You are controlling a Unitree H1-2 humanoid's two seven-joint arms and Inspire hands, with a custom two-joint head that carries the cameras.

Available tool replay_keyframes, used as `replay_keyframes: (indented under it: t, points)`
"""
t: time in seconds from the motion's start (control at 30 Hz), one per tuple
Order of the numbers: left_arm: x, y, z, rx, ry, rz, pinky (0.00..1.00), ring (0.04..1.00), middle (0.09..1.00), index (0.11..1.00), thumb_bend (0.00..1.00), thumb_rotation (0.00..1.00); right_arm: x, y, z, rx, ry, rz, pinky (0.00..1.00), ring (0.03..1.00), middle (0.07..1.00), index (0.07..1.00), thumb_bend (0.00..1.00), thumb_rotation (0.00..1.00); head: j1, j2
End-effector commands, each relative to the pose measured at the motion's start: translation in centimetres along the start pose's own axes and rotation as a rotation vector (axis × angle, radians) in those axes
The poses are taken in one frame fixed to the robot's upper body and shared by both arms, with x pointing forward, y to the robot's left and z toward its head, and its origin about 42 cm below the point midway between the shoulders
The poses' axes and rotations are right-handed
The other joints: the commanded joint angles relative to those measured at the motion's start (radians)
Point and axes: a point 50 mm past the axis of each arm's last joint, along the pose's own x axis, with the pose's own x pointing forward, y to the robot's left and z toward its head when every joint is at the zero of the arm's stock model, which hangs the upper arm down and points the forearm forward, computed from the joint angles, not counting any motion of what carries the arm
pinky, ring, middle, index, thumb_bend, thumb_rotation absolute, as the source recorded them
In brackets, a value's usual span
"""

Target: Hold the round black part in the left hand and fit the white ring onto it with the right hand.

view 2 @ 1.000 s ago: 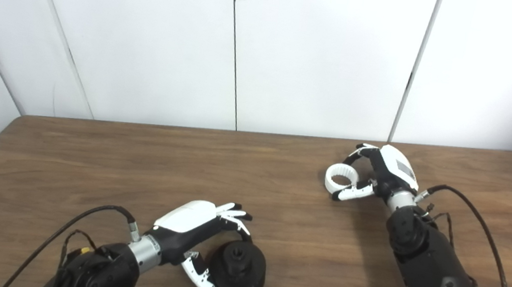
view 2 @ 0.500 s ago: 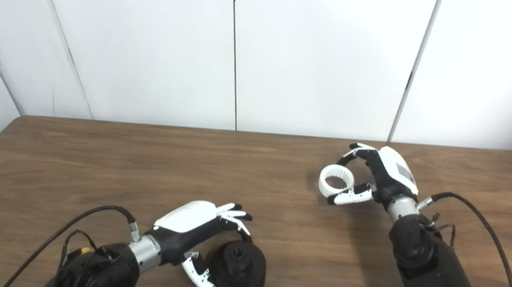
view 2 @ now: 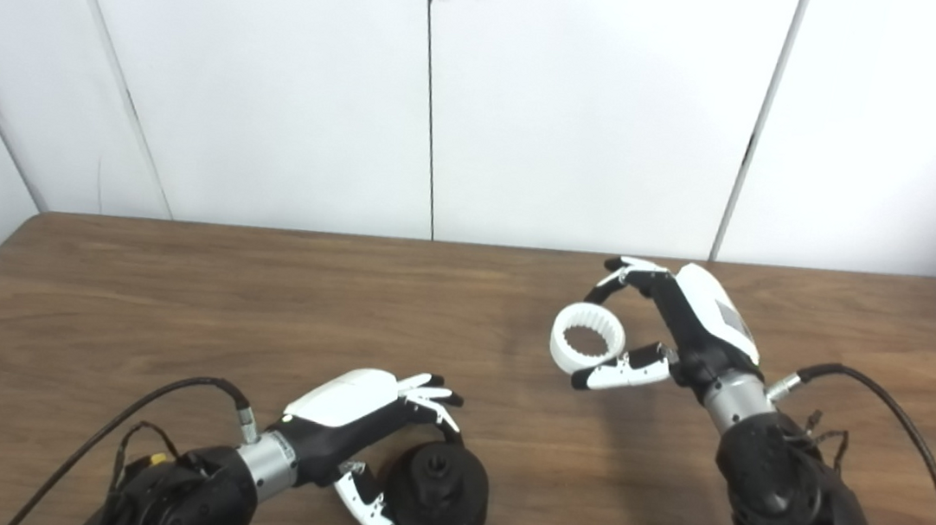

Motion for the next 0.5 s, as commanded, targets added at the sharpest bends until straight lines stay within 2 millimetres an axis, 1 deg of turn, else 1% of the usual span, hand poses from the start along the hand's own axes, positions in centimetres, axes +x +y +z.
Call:
replay_keyframes:
  t: [0.0, 0.1, 0.27, 0.37, 0.47]
  points:
    - [0.2, 1.3, 0.4, 0.025, -0.020, 0.036, 0.83, 1.000, 0.937, 0.664, 0.90, 0.13, -0.2, -1.3, 2.2, -0.010, -0.071, -0.028, 0.80, 0.884, 0.841, 0.491, 0.52, 0.15, 0.001, 0.001]
    - [0.2, 1.2, 0.4, 0.024, -0.017, 0.033, 0.83, 1.000, 0.939, 0.664, 0.90, 0.12, -1.3, -0.8, 3.1, 0.001, -0.103, -0.013, 0.80, 0.890, 0.837, 0.491, 0.53, 0.15, 0.000, 0.000]
    - [0.3, 1.1, 0.4, 0.024, -0.017, 0.032, 0.83, 1.000, 0.940, 0.665, 0.90, 0.12, -2.7, 0.4, 3.9, 0.010, -0.127, 0.021, 0.82, 0.901, 0.840, 0.491, 0.52, 0.15, -0.004, -0.002]
    - [0.3, 1.1, 0.4, 0.026, -0.016, 0.032, 0.83, 1.000, 0.940, 0.665, 0.90, 0.12, -3.0, 0.6, 4.1, 0.010, -0.127, 0.030, 0.82, 0.901, 0.841, 0.492, 0.52, 0.15, -0.004, -0.001]
    - [0.4, 1.0, 0.3, 0.025, -0.019, 0.034, 0.83, 1.000, 0.940, 0.662, 0.90, 0.12, -3.8, 1.6, 4.6, 0.043, -0.136, 0.049, 0.84, 0.912, 0.849, 0.491, 0.52, 0.15, -0.002, -0.007]
